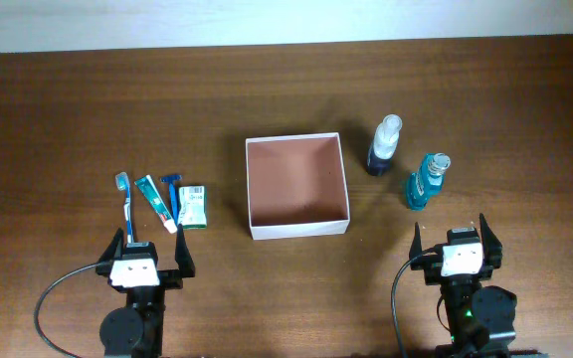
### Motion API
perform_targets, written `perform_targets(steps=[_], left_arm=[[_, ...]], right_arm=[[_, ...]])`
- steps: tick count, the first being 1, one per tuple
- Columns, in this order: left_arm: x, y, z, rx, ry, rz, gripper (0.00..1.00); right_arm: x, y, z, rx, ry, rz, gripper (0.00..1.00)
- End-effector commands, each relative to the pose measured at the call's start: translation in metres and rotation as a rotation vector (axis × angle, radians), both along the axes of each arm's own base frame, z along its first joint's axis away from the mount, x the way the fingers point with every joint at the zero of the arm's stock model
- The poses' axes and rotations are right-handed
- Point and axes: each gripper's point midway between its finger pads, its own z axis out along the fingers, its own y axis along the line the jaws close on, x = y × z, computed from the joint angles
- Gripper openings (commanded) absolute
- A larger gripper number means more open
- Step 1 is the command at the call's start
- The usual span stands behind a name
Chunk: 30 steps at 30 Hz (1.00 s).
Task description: Pack container
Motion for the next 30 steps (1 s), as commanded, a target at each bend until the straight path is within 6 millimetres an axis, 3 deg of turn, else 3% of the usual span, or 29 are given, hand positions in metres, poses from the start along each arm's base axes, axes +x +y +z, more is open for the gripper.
perform_targets(steps=[1, 13, 24, 30], left_arm=[[0.0, 0.003, -0.003, 0.02, 0.002, 0.012, 0.99], [0.0, 0.0, -0.003, 0.018, 0.002, -0.002, 0.99], [-0.006, -0.056, 0.003, -0.002, -0.022, -0.33, 0.99], [-0.008, -0.062, 0.001, -0.066, -0.008, -0.363, 0.99]], right_arm=[[0.0, -0.004, -0.001, -0.002, -0.007, -0.021, 0.98], [0.0, -0.004, -0.001, -0.002, -0.008, -0.021, 0.98], [0.0, -0.004, -0.001, -0.002, -0.007, -0.021, 0.98], [0.0, -0.004, -0.001, -0.002, -0.007, -0.021, 0.98]])
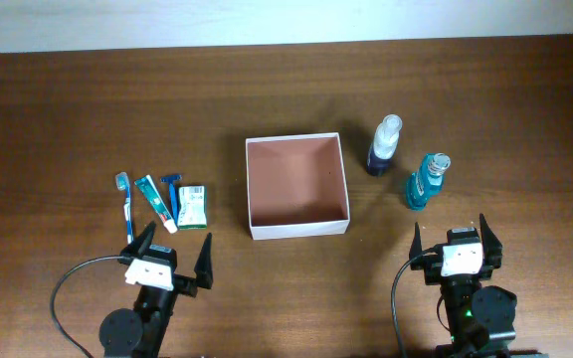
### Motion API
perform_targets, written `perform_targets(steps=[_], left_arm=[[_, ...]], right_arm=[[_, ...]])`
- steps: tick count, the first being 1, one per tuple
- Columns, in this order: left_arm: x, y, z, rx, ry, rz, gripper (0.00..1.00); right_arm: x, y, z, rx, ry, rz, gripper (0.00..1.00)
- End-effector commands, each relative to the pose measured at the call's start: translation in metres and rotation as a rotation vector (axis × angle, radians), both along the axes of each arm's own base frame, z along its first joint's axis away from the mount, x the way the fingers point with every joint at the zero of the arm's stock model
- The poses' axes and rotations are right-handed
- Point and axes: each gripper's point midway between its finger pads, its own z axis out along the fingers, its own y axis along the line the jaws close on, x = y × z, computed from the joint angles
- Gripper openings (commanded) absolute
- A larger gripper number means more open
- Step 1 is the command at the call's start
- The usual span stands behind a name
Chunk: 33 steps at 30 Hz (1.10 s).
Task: Pack container
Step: 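Move the left gripper forward over the green-white soap packet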
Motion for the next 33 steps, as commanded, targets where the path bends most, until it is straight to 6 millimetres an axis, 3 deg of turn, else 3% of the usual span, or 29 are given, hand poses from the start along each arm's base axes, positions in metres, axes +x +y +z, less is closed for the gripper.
perform_targets(steps=[1, 10, 25, 33], left_arm=[[-0.003, -0.009, -0.004, -0.034, 0.015, -0.054, 0.99], [-0.001, -0.007, -0.01, -0.032, 0.042, -0.044, 0.99], [0.006, 0.002, -0.055, -0.016, 0.24, 0.017, 0.99], [0.006, 0.002, -0.059, -0.016, 0.256, 0.017, 0.99]], right_arm=[[0.0, -0.004, -0.001, -0.001, -0.008, -0.021, 0.98], [0.0, -0.004, -0.001, -0.001, -0.007, -0.021, 0.98], [0.0, -0.004, -0.001, -0.001, -0.008, -0.021, 0.98], [0.0, -0.004, -0.001, -0.002, -0.007, -0.021, 0.98]])
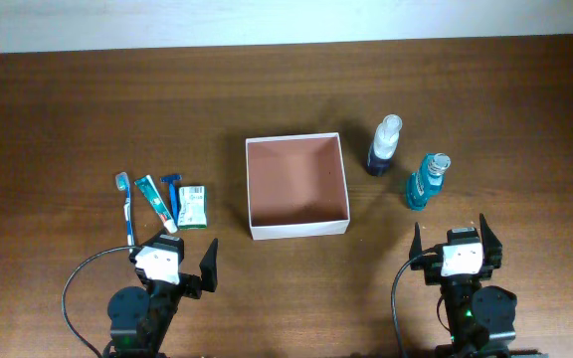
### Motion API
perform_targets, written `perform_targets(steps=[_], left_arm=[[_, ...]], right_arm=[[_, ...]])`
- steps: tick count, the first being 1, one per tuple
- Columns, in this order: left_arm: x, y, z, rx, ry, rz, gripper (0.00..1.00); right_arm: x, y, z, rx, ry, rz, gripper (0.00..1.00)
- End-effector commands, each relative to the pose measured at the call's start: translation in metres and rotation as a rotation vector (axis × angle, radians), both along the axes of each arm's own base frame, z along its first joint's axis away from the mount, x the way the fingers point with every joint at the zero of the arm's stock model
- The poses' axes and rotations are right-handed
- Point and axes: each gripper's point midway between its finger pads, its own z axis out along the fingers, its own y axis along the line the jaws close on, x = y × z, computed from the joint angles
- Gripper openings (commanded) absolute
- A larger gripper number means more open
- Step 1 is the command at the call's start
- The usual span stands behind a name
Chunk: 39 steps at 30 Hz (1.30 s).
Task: Pack container
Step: 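Move the left gripper forward over the green-white soap packet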
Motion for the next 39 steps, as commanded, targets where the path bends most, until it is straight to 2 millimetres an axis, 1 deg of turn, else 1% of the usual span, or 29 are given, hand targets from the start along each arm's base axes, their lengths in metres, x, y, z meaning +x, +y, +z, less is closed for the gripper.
perform_targets(steps=[1, 4, 7, 8, 11, 14, 16, 18, 20, 22, 24, 27, 29, 31, 33, 34, 36, 37, 39], left_arm=[[0.0, 0.003, -0.005, -0.005, 0.015, 0.018, 0.99], [0.0, 0.004, -0.007, -0.003, 0.022, 0.023, 0.99], [0.001, 0.01, -0.014, 0.008, 0.049, 0.055, 0.99], [0.001, 0.007, -0.014, 0.001, 0.051, 0.044, 0.99], [-0.002, -0.016, -0.001, -0.05, 0.009, -0.092, 0.99], [-0.008, -0.038, 0.019, -0.082, -0.067, -0.231, 1.0], [-0.012, -0.049, 0.032, -0.066, -0.127, -0.311, 0.99], [-0.013, -0.051, 0.039, -0.052, -0.145, -0.33, 0.99], [-0.013, -0.049, 0.045, -0.039, -0.131, -0.319, 0.99], [-0.009, -0.039, 0.051, -0.008, -0.086, -0.252, 0.99], [-0.005, -0.02, 0.062, 0.027, -0.032, -0.14, 0.99], [-0.001, 0.006, 0.087, 0.078, 0.058, 0.011, 0.99], [0.006, 0.014, 0.101, 0.124, 0.11, 0.045, 0.99], [0.016, 0.017, 0.106, 0.161, 0.179, 0.047, 0.99], [0.029, 0.017, 0.102, 0.168, 0.27, 0.038, 1.0], [0.036, 0.016, 0.094, 0.17, 0.329, 0.031, 0.99], [0.047, 0.014, 0.072, 0.173, 0.45, 0.014, 0.99], [0.052, 0.008, 0.057, 0.158, 0.523, -0.019, 0.99], [0.056, -0.003, 0.034, 0.121, 0.629, -0.08, 0.99]], right_arm=[[0.0, -0.004, -0.001, -0.002, -0.007, -0.021, 0.98], [0.0, -0.004, -0.001, -0.002, -0.007, -0.021, 0.98], [0.0, -0.004, -0.001, -0.002, -0.007, -0.021, 0.98], [0.0, -0.004, -0.001, -0.002, -0.007, -0.021, 0.98], [0.0, -0.004, -0.001, -0.002, -0.007, -0.021, 0.98], [0.0, -0.004, -0.001, -0.002, -0.007, -0.021, 0.98], [0.0, -0.004, -0.001, -0.002, -0.007, -0.021, 0.98], [0.0, -0.004, -0.001, -0.002, -0.007, -0.021, 0.98], [0.0, -0.004, -0.001, -0.002, -0.007, -0.021, 0.98], [0.0, -0.004, -0.001, -0.002, -0.007, -0.021, 0.98], [0.0, -0.004, -0.001, -0.002, -0.007, -0.021, 0.98], [0.0, -0.004, -0.001, -0.002, -0.007, -0.021, 0.98], [0.0, -0.004, -0.001, -0.002, -0.007, -0.021, 0.98], [0.0, -0.004, -0.001, -0.002, -0.007, -0.021, 0.98], [0.0, -0.004, -0.001, -0.002, -0.007, -0.021, 0.98], [0.0, -0.004, -0.001, -0.002, -0.007, -0.021, 0.99], [0.0, -0.004, -0.001, -0.002, -0.007, -0.021, 0.98], [0.0, -0.004, -0.001, -0.002, -0.007, -0.021, 0.98], [0.0, -0.004, -0.001, -0.002, -0.007, -0.021, 0.98]])
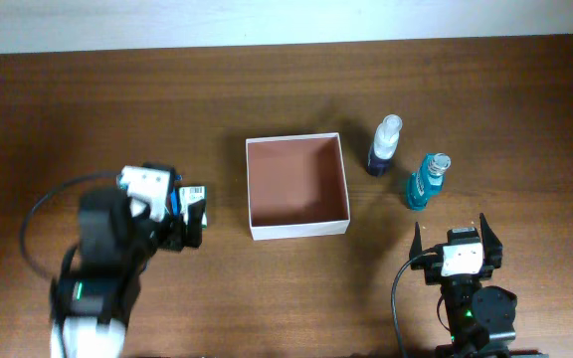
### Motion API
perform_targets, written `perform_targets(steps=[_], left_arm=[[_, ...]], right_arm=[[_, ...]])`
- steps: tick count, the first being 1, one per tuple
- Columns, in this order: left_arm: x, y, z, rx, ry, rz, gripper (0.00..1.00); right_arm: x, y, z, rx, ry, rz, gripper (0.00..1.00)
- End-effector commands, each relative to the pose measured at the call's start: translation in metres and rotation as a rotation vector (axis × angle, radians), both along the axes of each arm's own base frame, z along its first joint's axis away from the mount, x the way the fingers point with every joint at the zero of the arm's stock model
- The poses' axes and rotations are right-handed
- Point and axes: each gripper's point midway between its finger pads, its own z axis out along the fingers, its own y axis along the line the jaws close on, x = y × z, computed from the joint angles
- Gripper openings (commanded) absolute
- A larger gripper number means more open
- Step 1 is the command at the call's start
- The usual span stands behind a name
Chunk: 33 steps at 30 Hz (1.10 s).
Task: Pack container
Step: 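Move the left gripper forward over the green-white soap packet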
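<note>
An open white box with a brown inside stands at the table's middle. My left gripper hangs over the toiletries to the box's left, fingers apart and nothing seen between them. Only a bit of the blue razor and the green-white packet show beside it; the toothbrush and toothpaste are hidden under the arm. A dark blue spray bottle and a teal mouthwash bottle stand right of the box. My right gripper rests open near the front edge.
The left arm's black cable loops out to the left of the arm. The brown wooden table ends at a pale wall at the back.
My left arm has moved from the front edge, below the toiletries, to directly over them, hiding the toothbrush and toothpaste. The right arm, box and bottles have not moved.
My left gripper first rested open at the front edge under the toothbrush. Then it stood turned and slightly further right, then nearer the packet. Now it is above the toiletries. The right gripper has stayed open at rest throughout.
</note>
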Motion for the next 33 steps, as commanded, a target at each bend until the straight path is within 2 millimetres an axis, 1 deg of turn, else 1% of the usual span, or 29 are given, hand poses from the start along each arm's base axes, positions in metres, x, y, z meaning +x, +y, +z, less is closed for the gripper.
perform_targets(steps=[1, 4, 5, 7, 9, 11, 16, 20, 26, 27, 31, 33], left_arm=[[0.006, -0.014, -0.041, -0.052, 0.186, -0.068, 1.0], [0.002, -0.025, -0.076, -0.108, 0.334, -0.097, 1.0], [0.002, -0.028, -0.084, -0.127, 0.365, -0.107, 1.0], [0.002, -0.026, -0.094, -0.121, 0.402, -0.099, 1.0], [0.004, -0.024, -0.1, -0.117, 0.413, -0.089, 0.99], [0.009, -0.02, -0.099, -0.117, 0.392, -0.079, 0.99], [0.032, -0.017, -0.089, -0.116, 0.29, -0.074, 0.99], [0.034, -0.017, -0.088, -0.115, 0.282, -0.074, 0.99], [0.045, -0.016, -0.082, -0.117, 0.229, -0.067, 0.99], [0.046, -0.014, -0.083, -0.11, 0.229, -0.047, 0.99], [0.05, 0.02, -0.089, -0.031, 0.249, 0.188, 0.99], [0.051, 0.025, -0.09, -0.021, 0.25, 0.225, 0.99]], right_arm=[[0.0, -0.004, -0.002, -0.003, -0.003, -0.021, 0.98], [0.0, -0.004, -0.002, -0.003, -0.003, -0.021, 0.98], [0.0, -0.004, -0.002, -0.003, -0.003, -0.021, 0.98], [0.0, -0.004, -0.001, -0.002, -0.003, -0.021, 0.98], [0.0, -0.004, -0.002, -0.003, -0.003, -0.021, 0.98], [0.0, -0.004, -0.002, -0.003, -0.003, -0.021, 0.98], [0.0, -0.004, -0.002, -0.003, -0.002, -0.021, 0.98], [0.0, -0.004, -0.002, -0.003, -0.003, -0.021, 0.98], [0.0, -0.004, -0.002, -0.003, -0.003, -0.021, 0.98], [0.0, -0.004, -0.001, -0.002, -0.003, -0.021, 0.98], [0.0, -0.004, -0.001, -0.002, -0.003, -0.021, 0.98], [0.0, -0.004, -0.002, -0.003, -0.003, -0.021, 0.98]])
